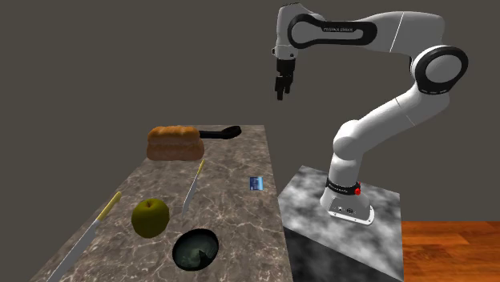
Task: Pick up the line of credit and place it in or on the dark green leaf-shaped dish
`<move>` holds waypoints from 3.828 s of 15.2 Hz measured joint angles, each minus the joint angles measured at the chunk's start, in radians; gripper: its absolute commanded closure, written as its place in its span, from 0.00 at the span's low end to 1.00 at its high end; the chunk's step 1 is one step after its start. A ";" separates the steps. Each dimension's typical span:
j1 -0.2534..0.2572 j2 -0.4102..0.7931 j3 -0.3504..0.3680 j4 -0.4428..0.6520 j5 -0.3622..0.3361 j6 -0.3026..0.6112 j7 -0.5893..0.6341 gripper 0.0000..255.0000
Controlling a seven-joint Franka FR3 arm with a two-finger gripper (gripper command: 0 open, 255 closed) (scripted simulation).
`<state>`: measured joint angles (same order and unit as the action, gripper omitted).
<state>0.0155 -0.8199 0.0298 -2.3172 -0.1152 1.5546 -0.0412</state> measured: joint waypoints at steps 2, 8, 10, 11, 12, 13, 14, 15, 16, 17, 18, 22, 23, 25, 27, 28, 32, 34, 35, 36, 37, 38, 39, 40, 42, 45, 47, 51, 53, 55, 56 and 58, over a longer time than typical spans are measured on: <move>-0.003 0.002 0.005 -0.009 0.010 0.000 0.018 0.00; -0.027 0.016 0.065 -0.115 0.141 0.006 0.230 0.00; -0.030 0.021 0.093 -0.160 0.198 0.020 0.311 0.00; -0.032 0.029 0.104 -0.173 0.226 0.024 0.348 0.00; -0.033 0.042 0.118 -0.186 0.257 0.035 0.389 0.00; -0.034 0.048 0.129 -0.199 0.286 0.040 0.426 0.00; -0.036 0.064 0.139 -0.211 0.314 0.053 0.460 0.00; -0.036 0.070 0.150 -0.225 0.344 0.059 0.496 0.00; -0.034 0.068 0.162 -0.249 0.378 0.070 0.533 0.00; -0.030 0.087 0.182 -0.264 0.415 0.093 0.573 0.00; -0.030 0.105 0.194 -0.271 0.448 0.109 0.608 0.00; -0.019 0.173 0.247 -0.318 0.587 0.192 0.737 0.00; -0.015 0.192 0.260 -0.329 0.624 0.217 0.766 0.00; -0.006 0.241 0.287 -0.341 0.698 0.270 0.823 0.00; 0.005 0.293 0.315 -0.345 0.774 0.323 0.878 0.00; 0.012 0.327 0.332 -0.344 0.815 0.357 0.902 0.00; 0.037 0.410 0.377 -0.348 0.938 0.451 0.965 0.00; 0.047 0.434 0.394 -0.357 0.964 0.489 0.964 0.00; 0.051 0.442 0.400 -0.364 0.975 0.503 0.960 0.00; 0.056 0.451 0.407 -0.366 0.984 0.517 0.960 0.00; 0.059 0.459 0.413 -0.370 0.992 0.531 0.955 0.00; 0.063 0.466 0.419 -0.374 1.000 0.544 0.953 0.00; 0.065 0.471 0.422 -0.377 1.004 0.550 0.951 0.00; 0.066 0.472 0.423 -0.377 1.006 0.553 0.950 0.00; 0.066 0.474 0.424 -0.378 1.008 0.556 0.949 0.00; 0.066 0.474 0.424 -0.378 1.008 0.556 0.949 0.00; 0.066 0.474 0.424 -0.378 1.008 0.556 0.949 1.00; 0.066 0.474 0.424 -0.378 1.008 0.556 0.949 1.00; 0.067 0.473 0.424 -0.379 1.008 0.556 0.949 1.00; 0.067 0.473 0.424 -0.379 1.008 0.556 0.949 1.00; 0.067 0.474 0.424 -0.378 1.008 0.556 0.949 1.00; 0.065 0.459 0.420 -0.372 1.000 0.537 0.961 1.00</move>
<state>0.0808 -0.3609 0.4495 -2.6890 0.8849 2.0919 0.9195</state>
